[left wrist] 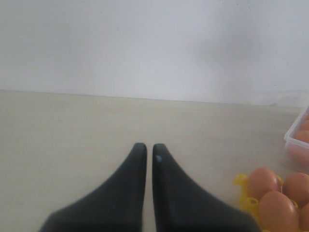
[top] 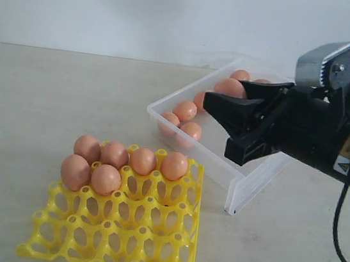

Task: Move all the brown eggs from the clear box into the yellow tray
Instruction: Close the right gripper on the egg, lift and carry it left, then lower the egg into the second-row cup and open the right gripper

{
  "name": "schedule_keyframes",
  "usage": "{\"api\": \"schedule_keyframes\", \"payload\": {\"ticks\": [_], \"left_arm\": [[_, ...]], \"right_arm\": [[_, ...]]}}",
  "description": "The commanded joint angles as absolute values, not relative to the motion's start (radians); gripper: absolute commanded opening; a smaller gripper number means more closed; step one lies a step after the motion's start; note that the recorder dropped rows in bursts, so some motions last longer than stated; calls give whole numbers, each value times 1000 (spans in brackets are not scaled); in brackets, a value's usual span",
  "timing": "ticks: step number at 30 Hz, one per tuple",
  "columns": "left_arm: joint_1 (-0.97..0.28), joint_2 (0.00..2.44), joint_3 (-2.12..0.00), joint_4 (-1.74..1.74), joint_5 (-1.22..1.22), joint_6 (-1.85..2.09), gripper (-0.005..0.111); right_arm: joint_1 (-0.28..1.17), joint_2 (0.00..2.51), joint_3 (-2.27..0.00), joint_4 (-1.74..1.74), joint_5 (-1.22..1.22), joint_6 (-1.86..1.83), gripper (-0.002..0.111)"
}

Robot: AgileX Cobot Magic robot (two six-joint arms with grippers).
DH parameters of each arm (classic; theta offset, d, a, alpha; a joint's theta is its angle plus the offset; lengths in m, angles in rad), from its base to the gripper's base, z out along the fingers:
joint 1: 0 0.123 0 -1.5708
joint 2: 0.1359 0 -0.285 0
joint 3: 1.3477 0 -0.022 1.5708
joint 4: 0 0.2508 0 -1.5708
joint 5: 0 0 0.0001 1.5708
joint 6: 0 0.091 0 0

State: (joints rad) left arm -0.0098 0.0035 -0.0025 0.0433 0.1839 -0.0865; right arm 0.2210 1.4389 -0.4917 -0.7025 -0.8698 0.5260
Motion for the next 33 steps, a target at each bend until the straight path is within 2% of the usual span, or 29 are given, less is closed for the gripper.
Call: {"api": "schedule_keyframes", "payload": {"ticks": [1,4,6,10,15,19,25,33], "left_arm": [[-4,0,0,42,179,-86,4],[-4,0,0,42,179,-86,4],[-4,0,0,42,179,-86,4],[-4,0,0,42,179,-86,4],[-4,0,0,42,179,-86,4],[-4,0,0,42,179,-86,4],[-4,0,0,42,179,-86,4],[-4,0,0,42,179,-86,4]], "right_arm": [[221,1534,-572,-827,-1013,678,0],[221,1659,-640,-813,-1221,833,0],[225,1741,-692,-820,-1221,942,0],[229,1866,-733,-841,-1221,930,0],[272,1908,-808,-1208,-1221,934,0],[372,1908,-820,-1009,-1221,832,0],[461,1908,-820,-978,-899,722,0],[461,1913,-820,-793,-772,695,0]]}}
